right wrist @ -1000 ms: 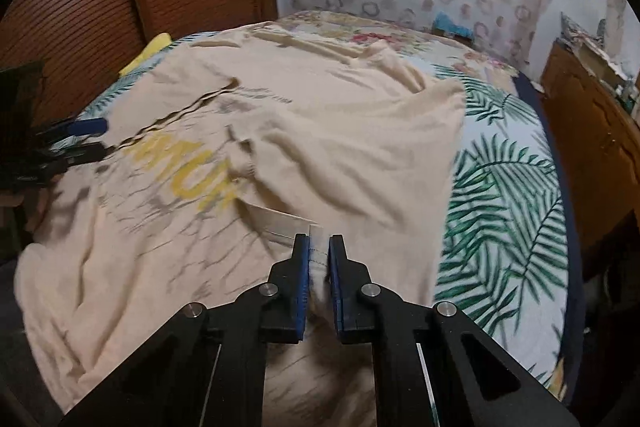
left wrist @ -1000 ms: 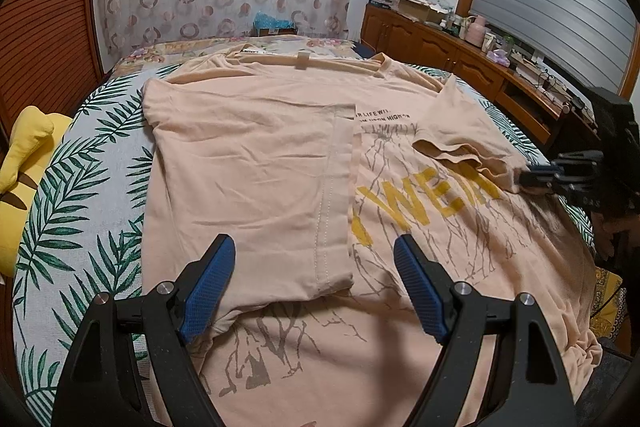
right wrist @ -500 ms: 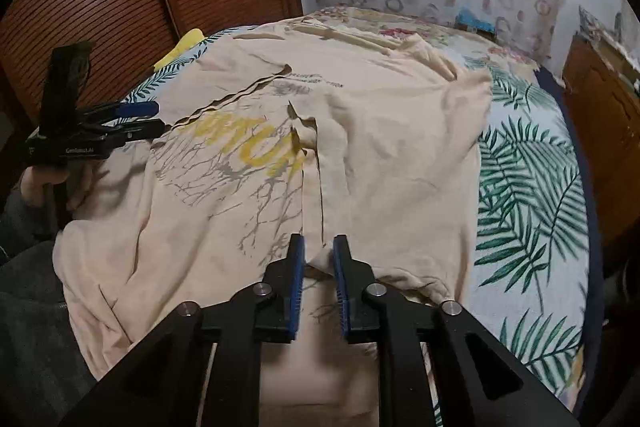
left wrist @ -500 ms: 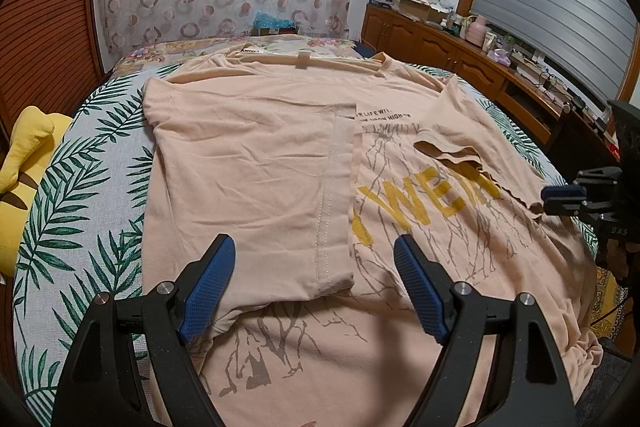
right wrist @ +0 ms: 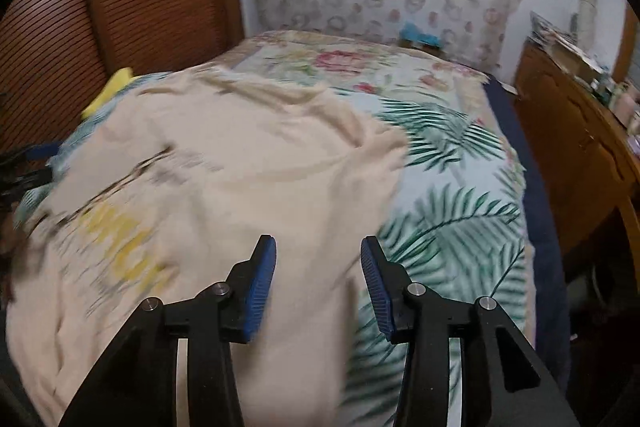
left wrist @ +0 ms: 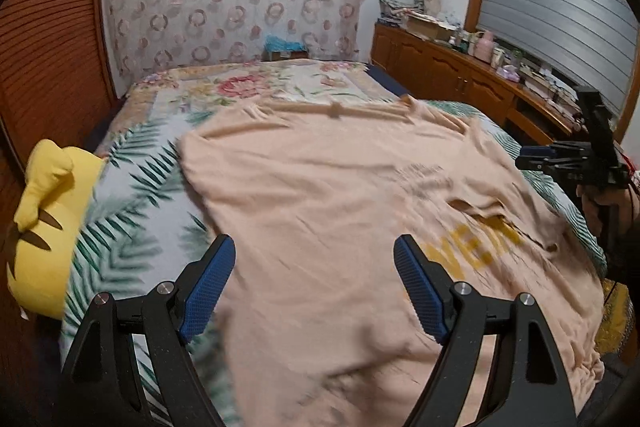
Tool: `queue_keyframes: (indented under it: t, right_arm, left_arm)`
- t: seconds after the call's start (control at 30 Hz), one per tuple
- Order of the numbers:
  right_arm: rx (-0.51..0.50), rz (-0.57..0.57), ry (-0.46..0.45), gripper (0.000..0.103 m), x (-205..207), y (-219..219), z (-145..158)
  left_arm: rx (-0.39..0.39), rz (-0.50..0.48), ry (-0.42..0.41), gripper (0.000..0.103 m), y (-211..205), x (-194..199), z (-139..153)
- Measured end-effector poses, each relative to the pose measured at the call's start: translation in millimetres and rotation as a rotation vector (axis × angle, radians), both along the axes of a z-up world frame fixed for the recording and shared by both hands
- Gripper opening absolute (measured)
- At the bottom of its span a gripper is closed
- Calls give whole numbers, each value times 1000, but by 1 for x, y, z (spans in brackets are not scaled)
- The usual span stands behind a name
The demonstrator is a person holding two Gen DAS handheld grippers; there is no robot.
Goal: Fold small clothes
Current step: 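Open the right gripper and release the folded side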
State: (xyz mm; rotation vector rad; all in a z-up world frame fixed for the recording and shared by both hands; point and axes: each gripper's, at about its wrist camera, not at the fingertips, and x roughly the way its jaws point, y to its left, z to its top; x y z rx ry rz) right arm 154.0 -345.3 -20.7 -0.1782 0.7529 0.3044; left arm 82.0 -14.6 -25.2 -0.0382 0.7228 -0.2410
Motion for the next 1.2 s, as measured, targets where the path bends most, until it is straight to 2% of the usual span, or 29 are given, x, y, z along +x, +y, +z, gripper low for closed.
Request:
queue_keyframes:
  t: [0.23,0.33,0.47,0.53,0.77,0.87,0.97,1.13,1.2]
  right_arm:
    - [-2,-64,68,46,58,-1,-21]
    - [13,-64,49,46,65,4,-22]
    - [3,-58,13,48,68,5,-27]
    - [3,-58,11,48,69,3,-28]
    - [-4,-56,8,48,66,1,-26]
    - [-2,-56,8,48,66,1,-27]
    - [-2,-55,8,49,66,1,-27]
    - [-3,-54,8,49,66,1,-27]
    - [-3,-53,8,49,67,0,-26]
  left_arm:
    - [44,44,12,82,32,38,-3]
    - [52,57,32,82,45,54,-10]
    - [45,61,73,71,56,76,-20]
    - [45,58,94,61,60,88,-25]
    - [13,99,165,50,75,125,-41]
    - [-7,99,162,49,77,131,-41]
    - [-33,92,165,40,78,137,-40]
    - [-36,73,176,7,74,141,-38]
    - [-24,77,160,5,73,141,-34]
